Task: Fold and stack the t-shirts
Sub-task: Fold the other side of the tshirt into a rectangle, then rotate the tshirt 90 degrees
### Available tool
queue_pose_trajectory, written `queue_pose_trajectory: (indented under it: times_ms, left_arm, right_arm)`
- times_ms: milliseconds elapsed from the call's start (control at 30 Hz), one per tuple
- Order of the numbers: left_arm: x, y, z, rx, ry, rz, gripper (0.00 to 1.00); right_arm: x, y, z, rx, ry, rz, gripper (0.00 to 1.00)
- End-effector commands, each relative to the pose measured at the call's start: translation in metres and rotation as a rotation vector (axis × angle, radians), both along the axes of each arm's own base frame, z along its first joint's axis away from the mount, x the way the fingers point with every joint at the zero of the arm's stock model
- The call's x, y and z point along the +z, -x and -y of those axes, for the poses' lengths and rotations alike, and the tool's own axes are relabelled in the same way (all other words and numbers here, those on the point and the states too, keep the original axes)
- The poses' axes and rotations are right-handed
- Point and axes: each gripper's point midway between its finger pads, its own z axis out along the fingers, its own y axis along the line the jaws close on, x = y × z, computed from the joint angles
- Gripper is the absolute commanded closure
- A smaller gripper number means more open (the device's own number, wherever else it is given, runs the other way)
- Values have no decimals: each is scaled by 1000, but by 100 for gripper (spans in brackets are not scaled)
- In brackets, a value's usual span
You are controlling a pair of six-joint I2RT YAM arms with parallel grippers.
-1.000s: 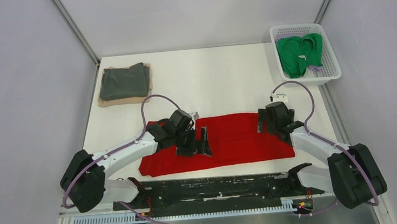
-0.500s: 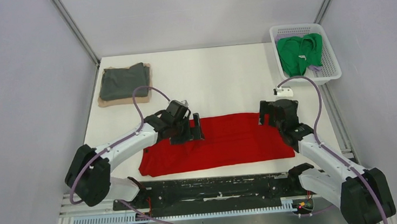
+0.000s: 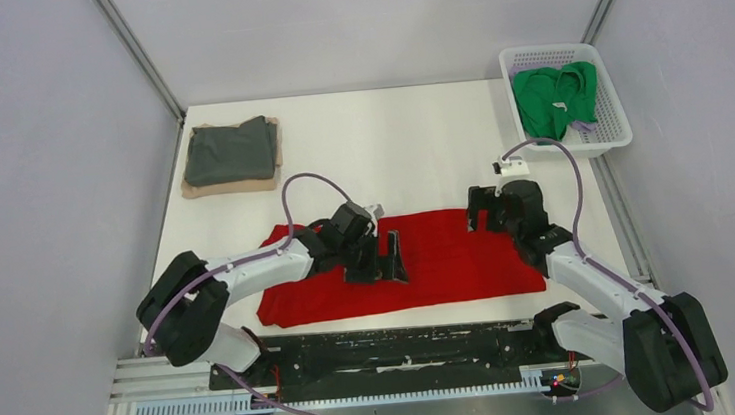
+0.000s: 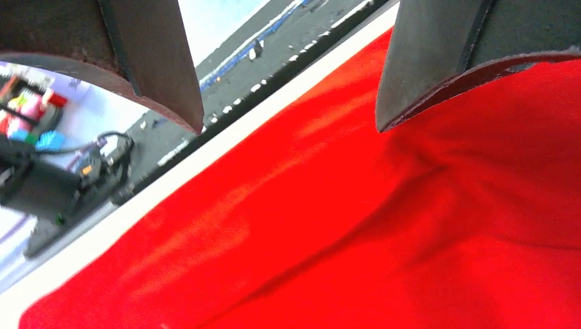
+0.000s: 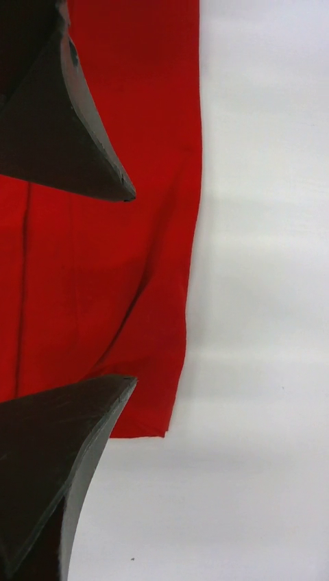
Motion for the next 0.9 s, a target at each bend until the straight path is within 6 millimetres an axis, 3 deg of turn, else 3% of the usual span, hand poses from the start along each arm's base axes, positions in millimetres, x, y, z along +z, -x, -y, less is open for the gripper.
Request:
queue_pose_trajectory:
  times_ms: [0, 100, 233, 333, 467, 567, 633, 767, 867]
  left_arm:
    - [30, 25, 33, -203, 151, 64, 0]
    - [31, 37, 24, -249, 96, 66, 0]
    - [28, 30, -7, -181, -57, 117, 0]
    - [48, 15, -21, -99, -81, 216, 0]
    - [68, -26, -47, 151, -18, 273, 0]
    - [49, -57, -75, 351, 64, 153, 0]
    - [24, -68, -89, 432, 28, 63, 0]
    - [-18, -82, -87, 484, -26, -68, 0]
    - [-39, -115, -93, 566, -135, -74, 0]
  right_arm:
    - [13, -12, -10, 37, -33, 51, 2]
    - [13, -12, -10, 39, -30, 52, 2]
    - [13, -13, -12, 46, -36, 57, 2]
    - [14, -14, -24, 101, -71, 53, 2]
    - [8, -15, -44, 179, -128, 19, 2]
    - [-5, -14, -44, 171, -120, -42, 2]
    - [-13, -11, -47, 187, -132, -74, 2]
    - [-27, -2, -55, 227, -159, -114, 2]
    - [-39, 3, -49, 201, -132, -148, 2]
